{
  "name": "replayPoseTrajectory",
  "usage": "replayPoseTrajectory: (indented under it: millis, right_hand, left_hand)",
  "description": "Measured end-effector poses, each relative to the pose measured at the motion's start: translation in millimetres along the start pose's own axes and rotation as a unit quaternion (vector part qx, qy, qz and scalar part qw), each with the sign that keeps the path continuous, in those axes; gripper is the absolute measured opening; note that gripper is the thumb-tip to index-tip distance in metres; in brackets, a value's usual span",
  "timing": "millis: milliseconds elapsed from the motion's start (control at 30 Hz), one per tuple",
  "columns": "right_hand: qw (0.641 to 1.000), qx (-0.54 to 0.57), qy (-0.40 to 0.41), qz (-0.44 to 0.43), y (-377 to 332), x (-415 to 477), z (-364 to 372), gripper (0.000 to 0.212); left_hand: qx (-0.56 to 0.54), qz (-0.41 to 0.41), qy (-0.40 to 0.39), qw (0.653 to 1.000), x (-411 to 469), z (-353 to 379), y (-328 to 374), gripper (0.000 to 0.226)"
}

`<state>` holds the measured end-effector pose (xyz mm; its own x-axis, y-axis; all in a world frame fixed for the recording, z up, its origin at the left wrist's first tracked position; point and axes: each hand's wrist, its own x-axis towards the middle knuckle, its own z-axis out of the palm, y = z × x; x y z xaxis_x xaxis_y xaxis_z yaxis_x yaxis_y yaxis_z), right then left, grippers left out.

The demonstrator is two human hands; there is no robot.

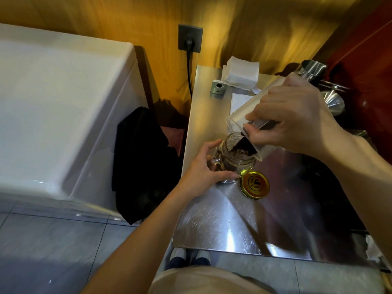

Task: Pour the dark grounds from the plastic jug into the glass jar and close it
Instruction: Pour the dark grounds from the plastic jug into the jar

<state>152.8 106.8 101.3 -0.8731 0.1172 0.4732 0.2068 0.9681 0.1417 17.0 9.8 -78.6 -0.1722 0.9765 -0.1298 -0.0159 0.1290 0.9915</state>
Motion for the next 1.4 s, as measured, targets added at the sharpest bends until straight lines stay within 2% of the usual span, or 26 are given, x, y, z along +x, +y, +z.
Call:
replayPoseTrajectory:
  millis: [1067, 1400]
  right_hand:
    - [0.999, -0.027, -0.005, -0.045, -0.6, 3.1, 1.4, 0.024]
    - [0.998, -0.029, -0.012, -0.059, -3.1, 3.3, 1.3, 0.026]
  left_hand:
    - [0.031, -0.012, 0.011, 0.999, 0.3, 0.6, 1.1, 0.082]
    - [-0.001, -0.007, -0.004, 1.0, 0.2, -0.9, 0.4, 0.085]
